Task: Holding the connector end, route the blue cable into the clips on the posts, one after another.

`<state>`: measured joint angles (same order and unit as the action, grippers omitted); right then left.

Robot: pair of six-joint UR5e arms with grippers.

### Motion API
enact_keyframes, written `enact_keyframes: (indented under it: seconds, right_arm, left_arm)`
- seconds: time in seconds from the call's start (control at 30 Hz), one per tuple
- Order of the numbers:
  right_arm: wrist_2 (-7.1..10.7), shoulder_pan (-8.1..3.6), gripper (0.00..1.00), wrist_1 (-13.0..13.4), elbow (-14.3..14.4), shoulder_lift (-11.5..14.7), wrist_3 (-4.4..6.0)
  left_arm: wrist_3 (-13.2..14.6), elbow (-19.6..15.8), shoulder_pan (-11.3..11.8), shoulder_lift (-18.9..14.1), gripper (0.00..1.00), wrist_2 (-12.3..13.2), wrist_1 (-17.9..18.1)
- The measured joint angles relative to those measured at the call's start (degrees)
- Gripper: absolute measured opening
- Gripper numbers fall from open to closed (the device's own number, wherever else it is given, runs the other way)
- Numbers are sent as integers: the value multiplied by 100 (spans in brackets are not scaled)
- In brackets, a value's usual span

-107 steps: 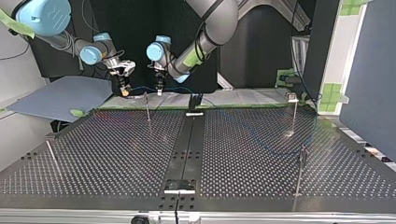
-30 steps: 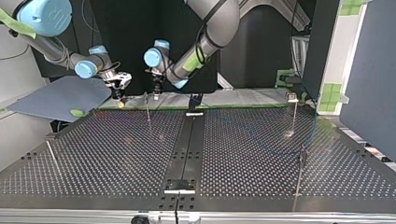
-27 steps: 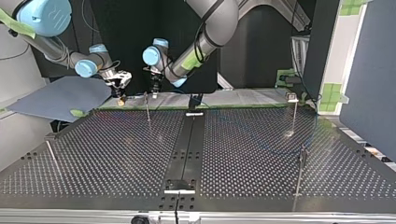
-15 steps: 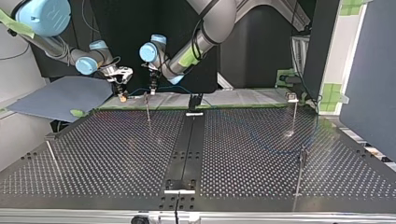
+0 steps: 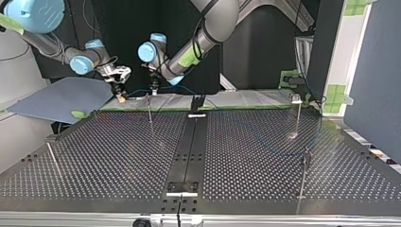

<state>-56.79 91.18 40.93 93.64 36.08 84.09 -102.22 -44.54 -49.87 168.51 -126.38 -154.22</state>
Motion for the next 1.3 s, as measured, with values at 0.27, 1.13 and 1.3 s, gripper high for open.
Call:
enact_keyframes:
  seconds: [0.27,1.13,1.3]
  right_arm:
    - [-16,-55,0,-2,16,112,90]
    - [-26,43,0,303,10,108,463]
    - [-9,53,0,408,10,108,589]
  left_arm:
    - [-33,0,0,-37,2,-9,15]
    - [-60,0,455,56,2,626,370]
    - [-63,0,495,71,2,756,373]
